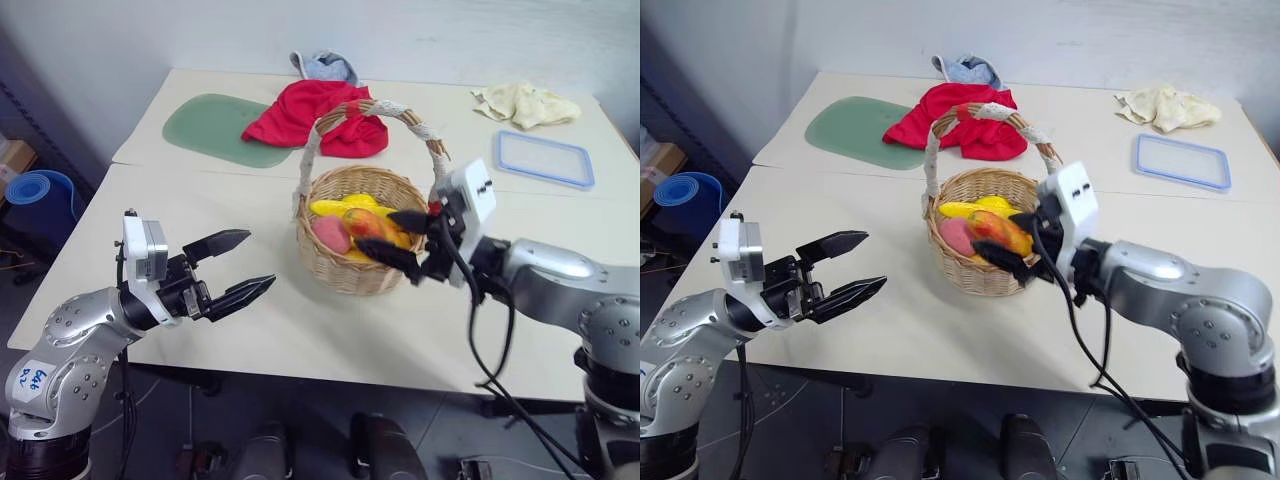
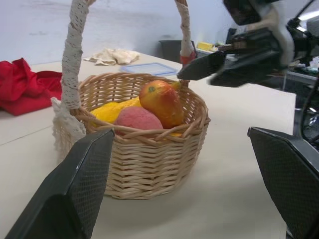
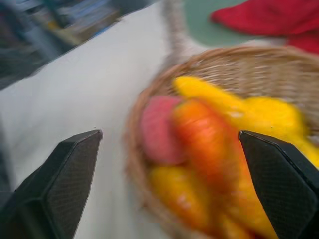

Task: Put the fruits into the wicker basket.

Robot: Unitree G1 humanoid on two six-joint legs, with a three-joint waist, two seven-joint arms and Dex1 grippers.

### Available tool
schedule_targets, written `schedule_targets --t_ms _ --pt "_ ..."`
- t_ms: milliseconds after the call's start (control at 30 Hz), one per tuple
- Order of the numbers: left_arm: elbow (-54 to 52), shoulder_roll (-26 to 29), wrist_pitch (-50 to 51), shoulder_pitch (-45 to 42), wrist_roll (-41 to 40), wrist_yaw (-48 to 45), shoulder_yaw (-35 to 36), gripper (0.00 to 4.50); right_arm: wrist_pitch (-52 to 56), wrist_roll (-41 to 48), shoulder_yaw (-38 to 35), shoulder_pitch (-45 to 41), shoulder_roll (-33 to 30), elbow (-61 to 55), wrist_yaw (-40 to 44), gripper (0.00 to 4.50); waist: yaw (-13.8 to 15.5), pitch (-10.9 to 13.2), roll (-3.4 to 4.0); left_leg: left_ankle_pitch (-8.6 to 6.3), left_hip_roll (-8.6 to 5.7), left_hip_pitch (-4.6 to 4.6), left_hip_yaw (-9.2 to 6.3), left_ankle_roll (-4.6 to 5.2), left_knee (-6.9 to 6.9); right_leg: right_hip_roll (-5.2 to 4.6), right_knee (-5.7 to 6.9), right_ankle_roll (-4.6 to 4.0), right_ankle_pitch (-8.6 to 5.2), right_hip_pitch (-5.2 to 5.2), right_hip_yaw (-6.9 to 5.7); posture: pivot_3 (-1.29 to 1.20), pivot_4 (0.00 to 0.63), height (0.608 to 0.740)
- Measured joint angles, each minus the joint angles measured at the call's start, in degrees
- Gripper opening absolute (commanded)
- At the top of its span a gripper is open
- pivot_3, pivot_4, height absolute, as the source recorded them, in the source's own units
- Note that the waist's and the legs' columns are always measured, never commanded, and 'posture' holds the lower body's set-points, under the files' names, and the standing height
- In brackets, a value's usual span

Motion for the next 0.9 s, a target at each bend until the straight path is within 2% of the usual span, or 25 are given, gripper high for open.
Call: schedule_targets --t_ms 100,167,267,367,500,633,733,900 --pt "1.3 0.0 -0.1 -1.3 0.0 -0.5 -0.4 4.5 -7.1 -5.8 -3.9 9.0 -2.7 -1.0 12.2 4.46 0.4 0.0 -0.02 -0.01 -0.05 0.02 0.09 0.03 0.06 0.0 -0.07 0.11 0.06 0.06 0.03 0.0 0.15 0.74" --pt "1.8 0.3 0.3 -2.9 -0.4 -1.2 -1.2 4.5 -14.1 -12.8 -7.3 16.2 -6.2 0.9 20.7 4.46 0.6 0.0 -0.03 -0.02 -0.15 0.05 0.11 0.11 0.1 0.01 -0.09 0.17 0.1 0.12 0.05 0.0 0.15 0.74" --pt "3.2 2.7 2.6 -3.9 -2.4 -2.5 -1.0 4.5 -26.9 -24.8 -13.6 19.6 -10.7 14.8 32.0 4.46 0.6 0.0 -0.07 0.02 -0.25 0.28 0.26 0.28 0.13 0.06 -0.45 0.37 0.33 0.36 -0.02 0.0 0.15 0.74" --pt "3.6 3.9 3.8 -5.5 -3.3 -4.2 -1.1 4.5 -34.0 -29.1 -12.8 12.7 -10.2 24.4 37.9 4.46 -0.1 0.0 -0.07 0.05 -0.1 0.44 0.38 0.2 0.09 0.0 -0.5 0.3 0.44 0.4 0.04 0.0 0.15 0.74" --pt "5.5 4.1 4.6 -8.1 -3.3 -4.9 -2.1 4.5 -37.4 -34.4 -3.4 -2.2 -5.9 34.0 42.5 4.46 -1.2 0.1 -0.02 0.16 0.05 0.59 0.47 -0.06 -0.04 0.03 -0.44 0.16 0.42 0.38 0.12 0.0 0.15 0.74" --pt "5.3 2.8 5.0 -9.4 -3.3 -4.7 -3.8 4.5 -36.7 -36.8 3.3 -12.6 -0.6 41.0 45.2 4.46 -1.1 0.1 -0.02 0.16 0.07 0.36 0.48 -0.12 -0.03 0.0 -0.05 0.2 0.44 0.07 0.17 0.0 0.15 0.74" --pt "5.4 2.6 5.1 -9.3 -3.3 -4.8 -4.5 4.5 -37.3 -40.4 6.8 -17.9 2.1 47.5 46.6 3.83 -0.7 0.1 -0.02 0.15 0.0 0.16 0.41 -0.11 0.05 -0.02 0.03 0.29 0.49 -0.09 0.11 0.0 0.15 0.74" --pt "5.1 2.6 5.1 -9.3 -3.2 -5.0 -5.1 4.5 -37.1 -42.2 8.7 -19.4 4.0 51.8 51.1 2.09 0.3 0.1 -0.02 0.13 -0.05 0.11 0.46 -0.06 0.11 -0.02 -0.05 0.29 0.49 -0.08 0.06 0.0 0.15 0.74"
